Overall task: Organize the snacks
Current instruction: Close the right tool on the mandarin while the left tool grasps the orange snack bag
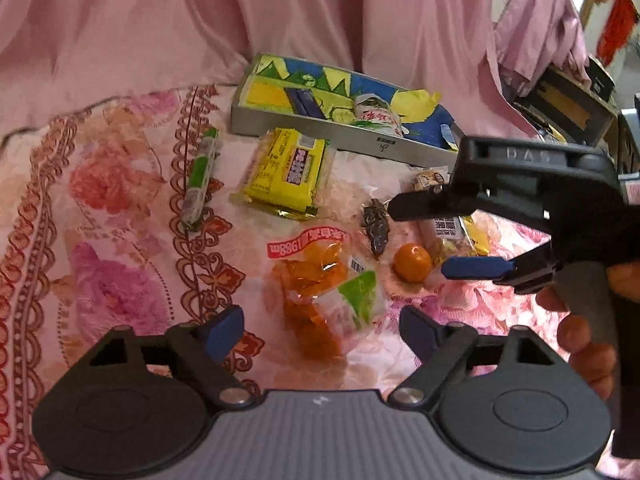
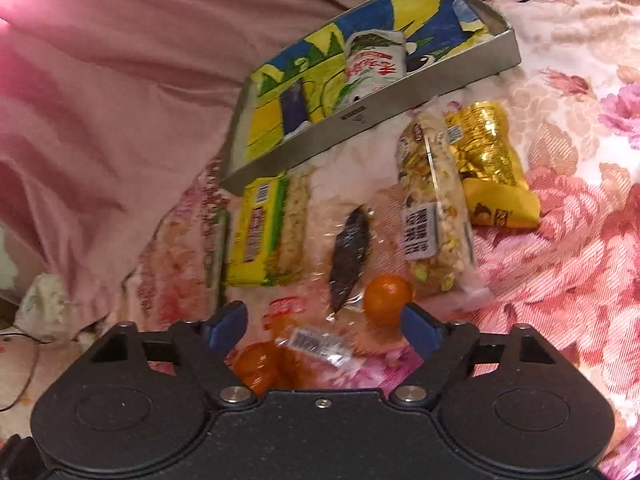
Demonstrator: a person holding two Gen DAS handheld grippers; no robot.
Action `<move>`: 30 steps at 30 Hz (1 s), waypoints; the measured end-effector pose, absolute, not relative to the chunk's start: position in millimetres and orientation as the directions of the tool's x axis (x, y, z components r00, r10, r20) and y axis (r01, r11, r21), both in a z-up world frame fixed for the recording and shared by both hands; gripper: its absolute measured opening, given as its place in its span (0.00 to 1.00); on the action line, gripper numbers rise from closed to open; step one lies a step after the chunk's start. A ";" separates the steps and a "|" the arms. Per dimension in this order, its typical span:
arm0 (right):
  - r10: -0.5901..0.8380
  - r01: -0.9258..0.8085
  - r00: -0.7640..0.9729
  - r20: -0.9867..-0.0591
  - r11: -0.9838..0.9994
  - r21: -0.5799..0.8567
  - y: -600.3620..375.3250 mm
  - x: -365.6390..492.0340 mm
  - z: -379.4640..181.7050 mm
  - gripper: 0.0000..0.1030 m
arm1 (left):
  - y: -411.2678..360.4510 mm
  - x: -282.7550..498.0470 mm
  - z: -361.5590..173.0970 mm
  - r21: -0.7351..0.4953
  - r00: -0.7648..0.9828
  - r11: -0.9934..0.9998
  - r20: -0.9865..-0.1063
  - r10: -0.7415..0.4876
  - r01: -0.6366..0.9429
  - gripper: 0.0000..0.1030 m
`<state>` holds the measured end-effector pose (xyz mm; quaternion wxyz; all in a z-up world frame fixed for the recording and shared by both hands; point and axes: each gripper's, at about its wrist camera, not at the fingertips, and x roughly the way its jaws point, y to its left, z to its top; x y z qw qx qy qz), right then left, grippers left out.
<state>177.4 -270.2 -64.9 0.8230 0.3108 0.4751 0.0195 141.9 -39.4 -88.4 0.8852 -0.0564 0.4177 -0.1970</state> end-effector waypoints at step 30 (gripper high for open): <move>0.206 0.381 0.489 -0.847 0.824 0.420 -268.8 194.2 -95.3 0.45 | -26.9 167.6 -108.8 -0.416 0.561 0.892 -0.702 -0.439 0.179 0.55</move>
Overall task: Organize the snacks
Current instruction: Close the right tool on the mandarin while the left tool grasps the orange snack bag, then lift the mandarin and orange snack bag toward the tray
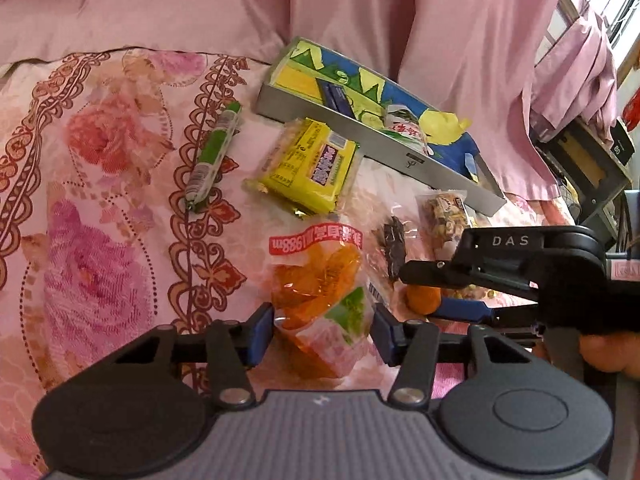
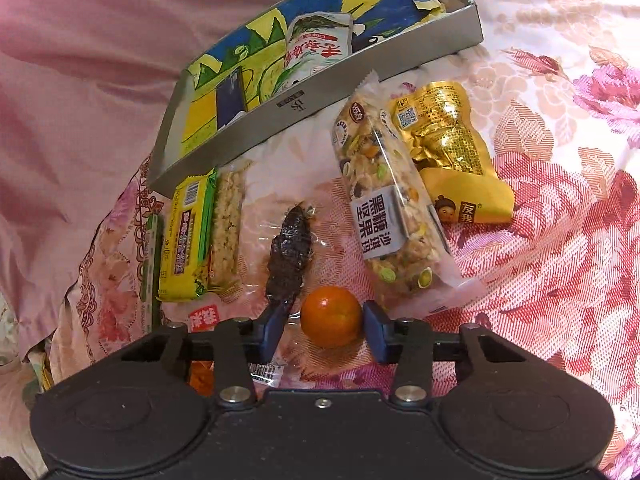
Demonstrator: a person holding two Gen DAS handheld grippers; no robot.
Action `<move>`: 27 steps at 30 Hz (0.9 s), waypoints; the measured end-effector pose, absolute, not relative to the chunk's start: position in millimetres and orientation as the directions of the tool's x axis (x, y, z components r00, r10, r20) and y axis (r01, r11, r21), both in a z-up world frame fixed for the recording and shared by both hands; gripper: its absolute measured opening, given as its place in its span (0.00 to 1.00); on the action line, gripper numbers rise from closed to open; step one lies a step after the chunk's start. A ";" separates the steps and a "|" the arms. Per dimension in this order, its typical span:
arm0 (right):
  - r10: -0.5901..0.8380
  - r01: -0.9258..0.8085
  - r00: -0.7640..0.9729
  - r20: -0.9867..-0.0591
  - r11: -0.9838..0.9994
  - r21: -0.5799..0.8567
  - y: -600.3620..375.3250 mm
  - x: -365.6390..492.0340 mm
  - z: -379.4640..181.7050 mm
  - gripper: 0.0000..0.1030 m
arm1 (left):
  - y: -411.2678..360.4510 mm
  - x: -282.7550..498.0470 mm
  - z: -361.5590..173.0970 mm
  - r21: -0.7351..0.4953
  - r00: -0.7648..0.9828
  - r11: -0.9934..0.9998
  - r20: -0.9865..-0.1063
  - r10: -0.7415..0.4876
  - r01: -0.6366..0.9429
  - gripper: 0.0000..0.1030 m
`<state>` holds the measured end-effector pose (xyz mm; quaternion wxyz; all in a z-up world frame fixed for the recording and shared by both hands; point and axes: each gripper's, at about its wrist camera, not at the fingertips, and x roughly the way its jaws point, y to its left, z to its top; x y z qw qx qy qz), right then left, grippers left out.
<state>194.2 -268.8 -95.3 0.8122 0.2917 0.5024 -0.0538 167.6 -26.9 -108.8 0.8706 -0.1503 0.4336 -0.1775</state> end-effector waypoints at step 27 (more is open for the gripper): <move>0.169 0.358 0.470 -0.866 0.861 0.362 -262.7 196.3 -95.8 0.35 | -28.8 171.1 -115.4 -0.397 0.570 0.912 -0.727 -0.383 0.106 0.51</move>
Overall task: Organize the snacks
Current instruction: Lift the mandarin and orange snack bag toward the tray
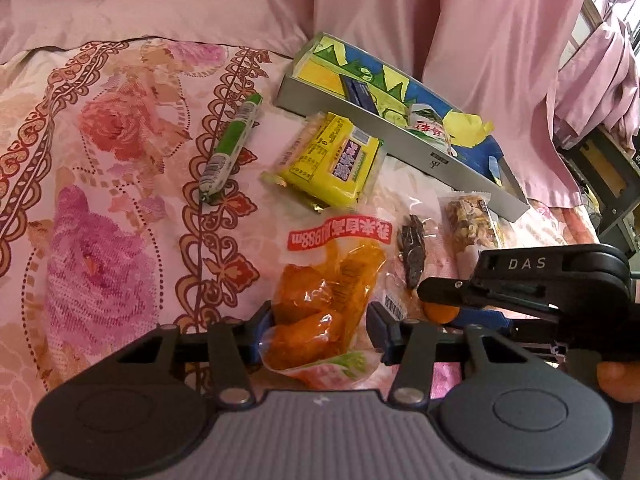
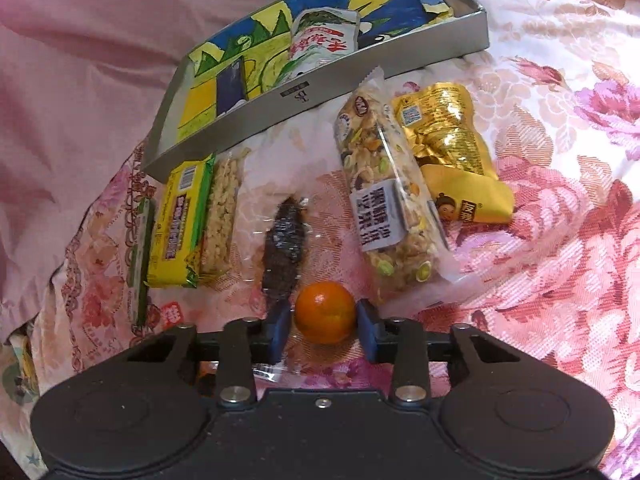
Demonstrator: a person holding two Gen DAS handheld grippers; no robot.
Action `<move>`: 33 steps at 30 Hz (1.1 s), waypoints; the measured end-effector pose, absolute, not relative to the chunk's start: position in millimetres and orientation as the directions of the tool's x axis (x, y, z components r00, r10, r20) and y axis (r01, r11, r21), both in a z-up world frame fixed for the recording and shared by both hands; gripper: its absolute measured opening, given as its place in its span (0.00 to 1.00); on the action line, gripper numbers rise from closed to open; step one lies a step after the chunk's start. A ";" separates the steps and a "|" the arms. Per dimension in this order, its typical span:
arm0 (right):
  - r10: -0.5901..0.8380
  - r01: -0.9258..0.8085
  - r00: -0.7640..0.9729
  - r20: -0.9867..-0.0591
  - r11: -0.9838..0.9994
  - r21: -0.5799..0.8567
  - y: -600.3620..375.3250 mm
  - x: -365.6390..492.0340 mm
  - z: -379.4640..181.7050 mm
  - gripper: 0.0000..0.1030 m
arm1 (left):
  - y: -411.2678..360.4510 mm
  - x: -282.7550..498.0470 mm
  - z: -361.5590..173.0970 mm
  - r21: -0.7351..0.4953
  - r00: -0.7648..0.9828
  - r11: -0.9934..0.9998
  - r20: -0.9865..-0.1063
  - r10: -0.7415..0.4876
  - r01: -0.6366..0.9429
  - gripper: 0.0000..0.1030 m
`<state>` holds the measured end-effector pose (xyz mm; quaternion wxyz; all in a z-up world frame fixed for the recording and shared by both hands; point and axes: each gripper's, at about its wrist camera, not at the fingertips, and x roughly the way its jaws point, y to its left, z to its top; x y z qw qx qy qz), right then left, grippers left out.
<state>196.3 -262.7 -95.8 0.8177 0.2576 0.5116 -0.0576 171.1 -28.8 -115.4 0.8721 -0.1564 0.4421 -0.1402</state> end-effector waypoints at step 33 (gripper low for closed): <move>0.186 0.229 0.659 -0.728 0.873 0.431 -256.6 147.7 -32.2 0.34 | -16.0 141.1 -68.4 -0.381 0.711 0.913 -0.601 -0.365 0.147 0.51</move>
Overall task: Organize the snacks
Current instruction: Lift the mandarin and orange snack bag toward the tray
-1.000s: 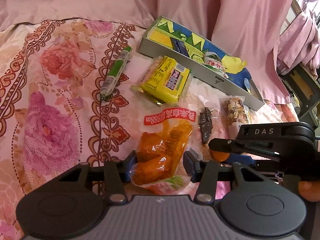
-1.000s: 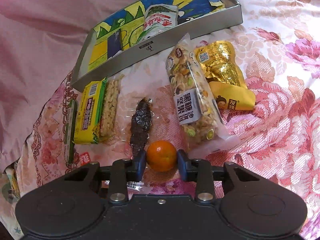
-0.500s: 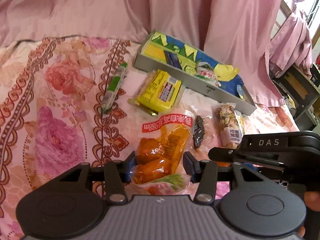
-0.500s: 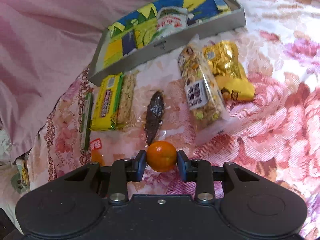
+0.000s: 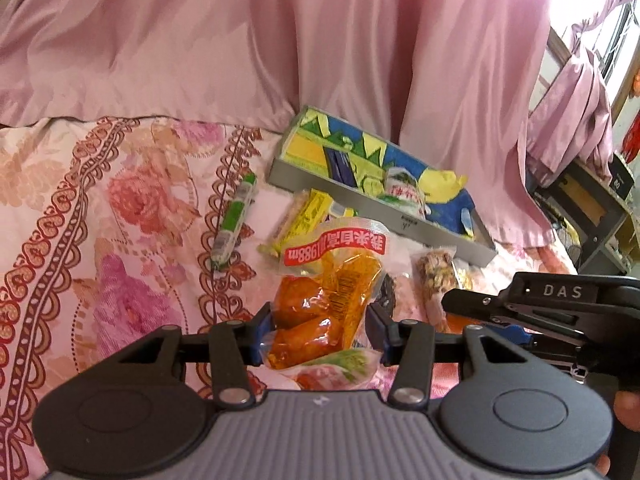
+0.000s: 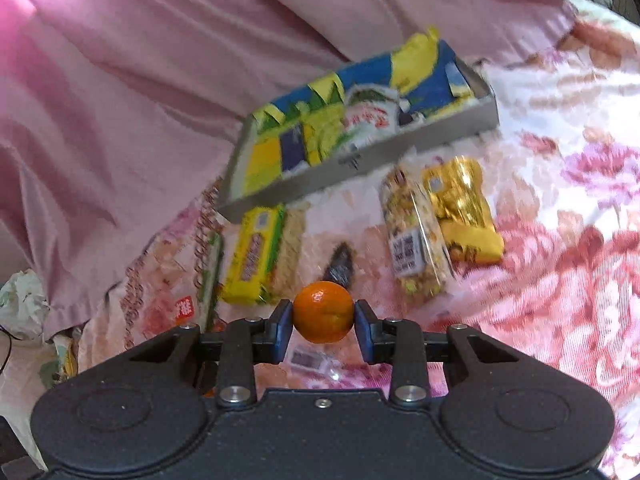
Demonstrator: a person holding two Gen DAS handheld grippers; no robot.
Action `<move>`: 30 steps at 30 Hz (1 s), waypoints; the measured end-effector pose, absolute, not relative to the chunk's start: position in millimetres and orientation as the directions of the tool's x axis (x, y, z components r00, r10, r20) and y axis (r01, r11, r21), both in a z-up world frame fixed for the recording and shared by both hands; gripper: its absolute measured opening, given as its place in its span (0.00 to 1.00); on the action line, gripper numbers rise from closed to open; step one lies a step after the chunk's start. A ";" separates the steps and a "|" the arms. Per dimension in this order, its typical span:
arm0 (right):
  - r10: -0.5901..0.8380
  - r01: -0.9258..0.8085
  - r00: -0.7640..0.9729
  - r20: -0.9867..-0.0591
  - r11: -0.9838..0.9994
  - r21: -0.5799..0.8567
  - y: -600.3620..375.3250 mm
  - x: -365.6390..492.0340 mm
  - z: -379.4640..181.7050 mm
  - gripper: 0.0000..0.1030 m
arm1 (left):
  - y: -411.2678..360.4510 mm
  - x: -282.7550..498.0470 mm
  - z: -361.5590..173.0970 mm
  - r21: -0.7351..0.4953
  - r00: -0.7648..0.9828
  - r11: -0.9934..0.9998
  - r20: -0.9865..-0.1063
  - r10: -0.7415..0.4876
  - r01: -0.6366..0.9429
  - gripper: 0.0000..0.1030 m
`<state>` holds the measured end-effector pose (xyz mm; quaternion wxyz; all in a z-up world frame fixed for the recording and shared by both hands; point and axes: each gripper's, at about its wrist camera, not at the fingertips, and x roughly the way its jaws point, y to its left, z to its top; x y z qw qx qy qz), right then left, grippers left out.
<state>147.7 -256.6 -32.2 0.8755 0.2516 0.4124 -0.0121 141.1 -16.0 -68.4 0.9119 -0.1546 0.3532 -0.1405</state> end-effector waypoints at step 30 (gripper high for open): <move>0.116 0.056 0.869 -0.480 0.943 0.329 -266.1 165.9 33.3 0.34 | -27.1 183.1 -7.2 -0.370 0.805 0.905 -0.462 -0.374 0.208 0.51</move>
